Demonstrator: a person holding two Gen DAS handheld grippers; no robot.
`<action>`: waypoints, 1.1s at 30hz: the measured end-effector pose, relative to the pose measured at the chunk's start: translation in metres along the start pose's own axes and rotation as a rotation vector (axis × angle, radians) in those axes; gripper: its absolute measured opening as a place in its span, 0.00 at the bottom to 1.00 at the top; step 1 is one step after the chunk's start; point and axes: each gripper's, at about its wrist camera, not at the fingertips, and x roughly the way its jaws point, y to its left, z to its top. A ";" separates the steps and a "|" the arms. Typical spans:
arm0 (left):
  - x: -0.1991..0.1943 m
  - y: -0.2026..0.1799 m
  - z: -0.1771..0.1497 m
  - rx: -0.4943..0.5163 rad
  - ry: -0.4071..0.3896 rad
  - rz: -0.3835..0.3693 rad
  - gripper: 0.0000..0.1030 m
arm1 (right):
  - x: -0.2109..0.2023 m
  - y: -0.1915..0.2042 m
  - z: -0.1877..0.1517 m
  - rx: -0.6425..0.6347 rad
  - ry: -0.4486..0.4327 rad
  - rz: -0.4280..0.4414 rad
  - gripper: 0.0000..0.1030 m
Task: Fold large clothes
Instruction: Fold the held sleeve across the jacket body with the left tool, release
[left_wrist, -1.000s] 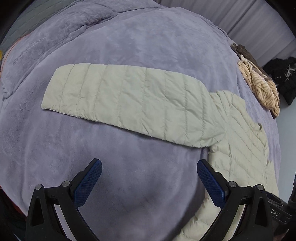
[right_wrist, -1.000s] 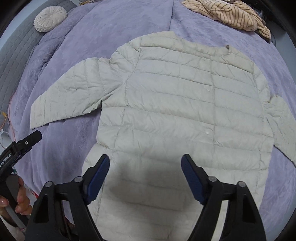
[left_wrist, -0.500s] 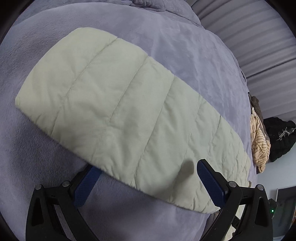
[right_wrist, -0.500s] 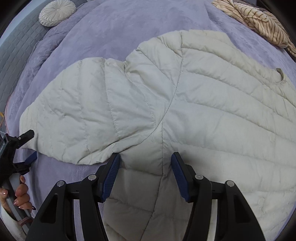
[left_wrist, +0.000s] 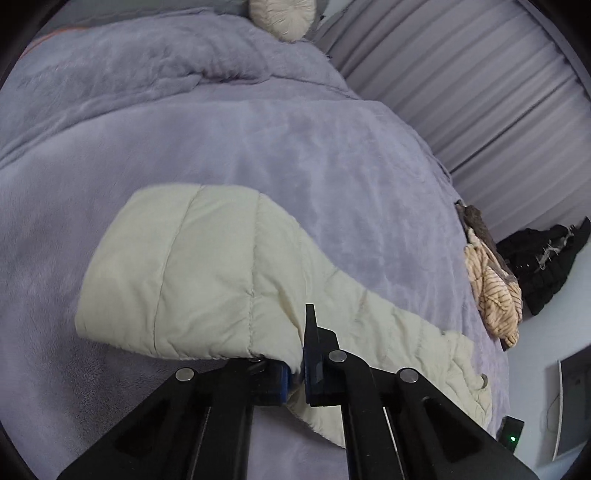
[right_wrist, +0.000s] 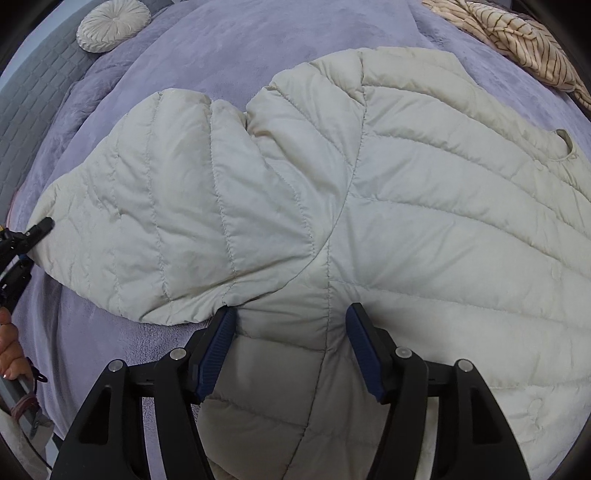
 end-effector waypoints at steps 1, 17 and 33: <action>-0.006 -0.013 0.003 0.036 -0.014 -0.014 0.06 | -0.002 0.000 -0.002 0.001 -0.002 0.001 0.64; -0.076 -0.151 0.004 0.396 -0.050 -0.235 0.06 | 0.030 -0.001 0.064 0.166 -0.040 0.232 0.22; 0.029 -0.343 -0.173 0.877 0.216 -0.180 0.06 | -0.101 -0.188 -0.032 0.408 -0.211 0.091 0.22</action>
